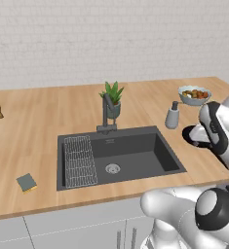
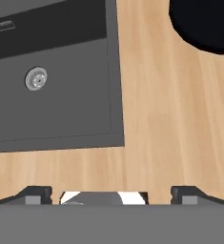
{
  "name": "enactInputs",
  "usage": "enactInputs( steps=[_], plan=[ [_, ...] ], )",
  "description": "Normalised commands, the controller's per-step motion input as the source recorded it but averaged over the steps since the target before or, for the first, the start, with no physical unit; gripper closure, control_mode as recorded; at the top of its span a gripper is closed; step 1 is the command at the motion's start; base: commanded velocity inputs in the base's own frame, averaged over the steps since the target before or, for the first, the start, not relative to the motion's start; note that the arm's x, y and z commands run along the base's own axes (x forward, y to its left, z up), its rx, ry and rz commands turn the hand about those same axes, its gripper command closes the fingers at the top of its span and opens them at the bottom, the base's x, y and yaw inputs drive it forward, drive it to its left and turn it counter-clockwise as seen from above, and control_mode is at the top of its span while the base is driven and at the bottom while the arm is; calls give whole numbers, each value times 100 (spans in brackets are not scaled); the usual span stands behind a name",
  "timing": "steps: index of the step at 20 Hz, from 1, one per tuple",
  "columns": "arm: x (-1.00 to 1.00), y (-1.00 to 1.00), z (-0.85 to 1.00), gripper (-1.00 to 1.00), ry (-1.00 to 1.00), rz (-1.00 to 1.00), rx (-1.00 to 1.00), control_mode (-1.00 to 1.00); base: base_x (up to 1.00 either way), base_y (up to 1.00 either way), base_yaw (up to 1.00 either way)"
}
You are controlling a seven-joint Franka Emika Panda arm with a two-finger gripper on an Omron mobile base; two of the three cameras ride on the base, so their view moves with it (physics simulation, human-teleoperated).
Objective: Pick the pan and sponge and place them into the sink. Then turn on the water.
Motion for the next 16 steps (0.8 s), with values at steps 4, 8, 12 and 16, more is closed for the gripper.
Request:
enactInputs(
  steps=[4,8,12,16],
  plan=[
    [8,-43,-17,-100,7,-4,-14,-100,0,0,0],
    [23,-63,-28,-100,9,-15,-6,-100,0,0,0],
    [19,-64,-15,-100,14,-9,-1,-100,0,0,0],
    [11,-59,-32,-100,5,-1,0,-100,0,0,0]
  ],
)
